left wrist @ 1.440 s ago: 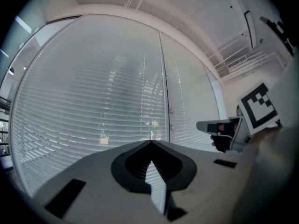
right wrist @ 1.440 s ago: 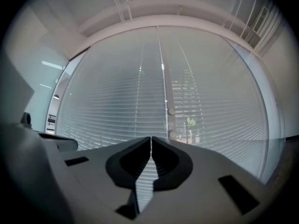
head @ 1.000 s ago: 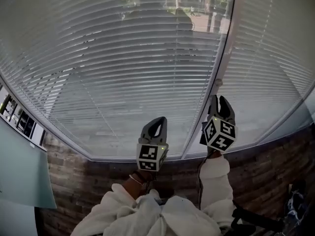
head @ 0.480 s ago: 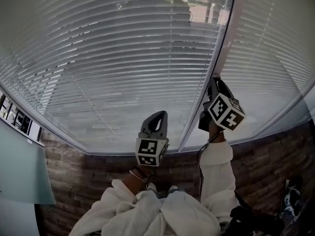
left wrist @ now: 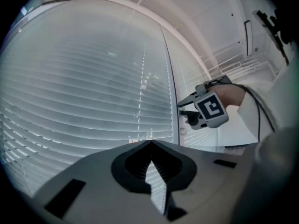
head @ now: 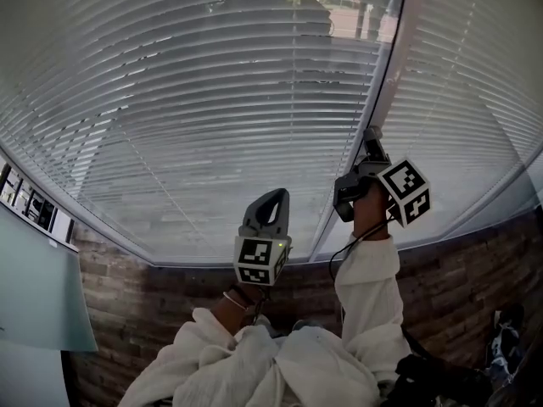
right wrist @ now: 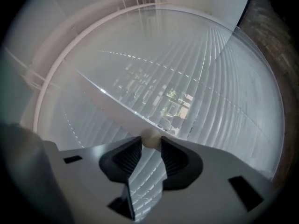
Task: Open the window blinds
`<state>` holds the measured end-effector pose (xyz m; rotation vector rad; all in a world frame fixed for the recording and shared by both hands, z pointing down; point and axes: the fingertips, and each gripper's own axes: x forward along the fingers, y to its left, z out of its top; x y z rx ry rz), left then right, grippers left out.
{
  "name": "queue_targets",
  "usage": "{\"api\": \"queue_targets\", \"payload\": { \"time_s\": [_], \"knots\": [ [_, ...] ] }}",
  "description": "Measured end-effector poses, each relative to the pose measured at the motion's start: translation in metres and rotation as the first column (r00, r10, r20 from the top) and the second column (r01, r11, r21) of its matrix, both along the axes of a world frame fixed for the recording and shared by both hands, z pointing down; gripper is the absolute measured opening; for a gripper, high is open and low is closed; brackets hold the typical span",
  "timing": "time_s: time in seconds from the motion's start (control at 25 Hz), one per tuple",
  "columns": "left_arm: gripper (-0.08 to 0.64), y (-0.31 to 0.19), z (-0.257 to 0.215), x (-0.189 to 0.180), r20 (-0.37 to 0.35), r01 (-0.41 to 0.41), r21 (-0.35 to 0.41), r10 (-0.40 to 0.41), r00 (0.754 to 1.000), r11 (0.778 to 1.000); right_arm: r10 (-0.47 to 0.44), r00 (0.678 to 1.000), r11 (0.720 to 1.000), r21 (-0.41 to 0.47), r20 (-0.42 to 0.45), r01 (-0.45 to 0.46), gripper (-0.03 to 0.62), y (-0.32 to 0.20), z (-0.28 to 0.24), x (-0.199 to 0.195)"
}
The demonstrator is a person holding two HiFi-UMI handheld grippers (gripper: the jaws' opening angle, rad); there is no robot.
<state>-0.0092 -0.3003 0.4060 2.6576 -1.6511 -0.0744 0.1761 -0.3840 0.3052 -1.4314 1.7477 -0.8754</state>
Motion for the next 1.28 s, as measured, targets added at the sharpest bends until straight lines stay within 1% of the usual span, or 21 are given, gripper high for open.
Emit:
{"api": "queue_targets", "payload": {
  "time_s": [0.16, 0.24, 0.28, 0.36, 0.44, 0.52, 0.56, 0.6, 0.64, 0.68, 0.72, 0.76, 0.8, 0.84, 0.96, 1.0, 1.08, 1.16, 1.2, 1.28],
  "knots": [
    [0.0, -0.005, 0.006, 0.0, -0.003, -0.001, -0.012, 0.001, 1.0, 1.0, -0.018, 0.999, 1.0, 0.01, 0.039, 0.017, 0.129, -0.001, -0.001, 0.001],
    [0.0, -0.006, 0.007, 0.002, -0.006, -0.007, -0.017, 0.007, 1.0, 1.0, -0.025, 0.999, 1.0, 0.011, 0.032, 0.024, 0.129, -0.002, -0.001, 0.0],
    [0.0, -0.006, 0.008, 0.004, -0.006, -0.013, -0.018, 0.013, 1.0, 1.0, -0.026, 1.0, 1.0, 0.011, 0.011, 0.026, 0.129, -0.002, -0.001, 0.0],
    [0.0, -0.006, 0.009, 0.009, -0.004, -0.024, -0.017, 0.024, 1.0, 1.0, -0.021, 0.996, 1.0, 0.009, -0.087, 0.022, 0.129, -0.002, -0.002, 0.0],
    [0.0, -0.005, 0.012, 0.011, 0.0, -0.031, -0.019, 0.031, 1.0, 0.999, -0.011, 0.98, 1.0, 0.012, -0.199, 0.014, 0.129, -0.003, -0.002, -0.001],
    [0.0, -0.004, 0.015, 0.013, 0.005, -0.036, -0.026, 0.036, 0.999, 0.999, -0.004, 0.96, 1.0, 0.018, -0.278, 0.009, 0.129, -0.002, -0.001, -0.001],
    [0.0, -0.003, 0.017, 0.013, 0.008, -0.039, -0.029, 0.039, 0.999, 0.999, 0.005, 0.943, 1.0, 0.018, -0.332, 0.001, 0.128, -0.002, -0.001, -0.001],
    [0.0, -0.003, 0.019, 0.013, 0.011, -0.04, -0.032, 0.04, 0.999, 0.999, 0.021, 0.914, 1.0, 0.018, -0.406, -0.014, 0.127, -0.003, 0.0, 0.0],
    [0.0, -0.002, 0.021, 0.013, 0.014, -0.041, -0.036, 0.041, 0.999, 0.999, 0.041, 0.867, 0.999, 0.021, -0.496, -0.036, 0.127, -0.003, 0.001, 0.001],
    [0.0, -0.002, 0.023, 0.012, 0.015, -0.041, -0.039, 0.041, 0.999, 0.998, 0.062, 0.805, 0.998, 0.027, -0.59, -0.057, 0.127, -0.003, 0.001, 0.001],
    [0.0, -0.002, 0.025, 0.011, 0.016, -0.04, -0.044, 0.041, 0.999, 0.998, 0.079, 0.736, 0.997, 0.036, -0.673, -0.074, 0.127, -0.003, 0.002, 0.001],
    [0.0, -0.001, 0.027, 0.01, 0.018, -0.039, -0.048, 0.04, 0.999, 0.998, 0.088, 0.669, 0.996, 0.044, -0.738, -0.082, 0.127, -0.003, 0.002, 0.001],
    [0.0, -0.001, 0.029, 0.008, 0.018, -0.037, -0.052, 0.038, 0.999, 0.998, 0.091, 0.611, 0.995, 0.051, -0.786, -0.084, 0.126, -0.003, 0.002, 0.001],
    [0.0, -0.001, 0.03, 0.007, 0.018, -0.034, -0.056, 0.035, 0.999, 0.998, 0.091, 0.563, 0.995, 0.055, -0.822, -0.081, 0.127, -0.003, 0.002, 0.0],
    [0.0, -0.001, 0.034, 0.003, 0.014, -0.028, -0.066, 0.029, 0.999, 0.997, 0.087, 0.435, 0.996, 0.066, -0.896, -0.064, 0.127, -0.002, 0.001, -0.001],
    [0.0, -0.001, 0.035, 0.003, 0.014, -0.028, -0.068, 0.029, 0.999, 0.997, 0.088, 0.387, 0.996, 0.07, -0.918, -0.06, 0.127, -0.002, 0.0, -0.002],
    [0.0, -0.001, 0.035, 0.003, 0.015, -0.029, -0.069, 0.03, 0.999, 0.997, 0.094, 0.273, 0.995, 0.083, -0.957, -0.052, 0.127, -0.001, -0.003, -0.004],
    [0.0, -0.001, 0.036, 0.003, 0.017, -0.03, -0.069, 0.032, 0.999, 0.997, 0.099, 0.142, 0.995, 0.094, -0.985, -0.038, 0.127, 0.0, -0.006, -0.008],
    [0.0, -0.001, 0.036, 0.004, 0.017, -0.03, -0.07, 0.031, 0.999, 0.997, 0.098, 0.069, 0.995, 0.096, -0.993, -0.032, 0.127, 0.0, -0.007, -0.009],
    [0.0, -0.001, 0.037, 0.004, 0.016, -0.03, -0.074, 0.031, 0.999, 0.997, 0.095, -0.092, 0.995, 0.098, -0.991, -0.02, 0.127, 0.001, -0.006, -0.01]
  ]
}}
